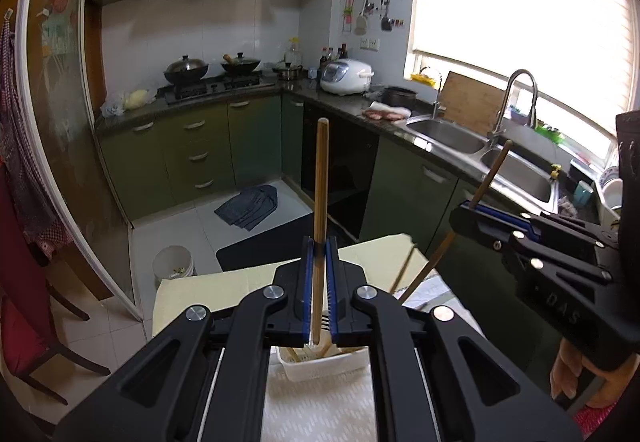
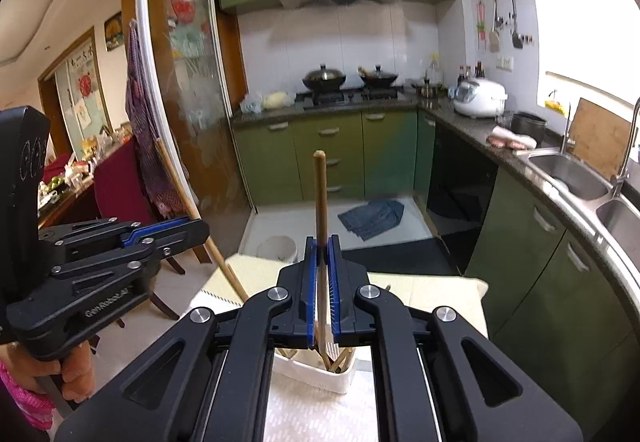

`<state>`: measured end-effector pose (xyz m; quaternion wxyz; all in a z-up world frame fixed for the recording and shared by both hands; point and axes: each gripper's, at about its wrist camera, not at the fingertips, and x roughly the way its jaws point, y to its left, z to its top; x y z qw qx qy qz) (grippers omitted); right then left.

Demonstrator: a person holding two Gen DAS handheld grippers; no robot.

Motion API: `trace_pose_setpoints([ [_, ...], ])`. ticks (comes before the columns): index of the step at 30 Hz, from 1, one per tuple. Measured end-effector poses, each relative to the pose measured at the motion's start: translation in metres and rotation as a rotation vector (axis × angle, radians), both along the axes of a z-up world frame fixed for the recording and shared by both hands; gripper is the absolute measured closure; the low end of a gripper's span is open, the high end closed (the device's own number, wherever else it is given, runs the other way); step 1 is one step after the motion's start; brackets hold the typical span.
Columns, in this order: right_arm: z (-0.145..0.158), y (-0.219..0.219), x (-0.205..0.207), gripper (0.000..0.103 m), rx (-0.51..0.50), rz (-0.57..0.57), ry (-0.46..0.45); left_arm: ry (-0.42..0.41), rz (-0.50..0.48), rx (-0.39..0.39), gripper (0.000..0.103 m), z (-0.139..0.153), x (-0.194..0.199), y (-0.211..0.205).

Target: Organize utensils

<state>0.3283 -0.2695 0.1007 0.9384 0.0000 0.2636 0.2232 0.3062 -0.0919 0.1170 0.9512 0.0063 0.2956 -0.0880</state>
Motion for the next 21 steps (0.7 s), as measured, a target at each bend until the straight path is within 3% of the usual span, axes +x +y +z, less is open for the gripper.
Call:
trace_pose_setpoints([
  [7,-0.051,0.016,0.022,0.097,-0.03,0.016,0.074,0.084,0.0,0.014,0.097,-0.049,0.02,0.001],
  [18,-0.09,0.029,0.026,0.096,-0.078,0.003,0.126,0.165,-0.004,0.038,0.096,-0.094,0.029,0.001],
  [21,-0.092,0.031,0.023,0.086,-0.081,0.007,0.121,0.177,-0.004,0.048,0.092,-0.103,0.03,-0.001],
])
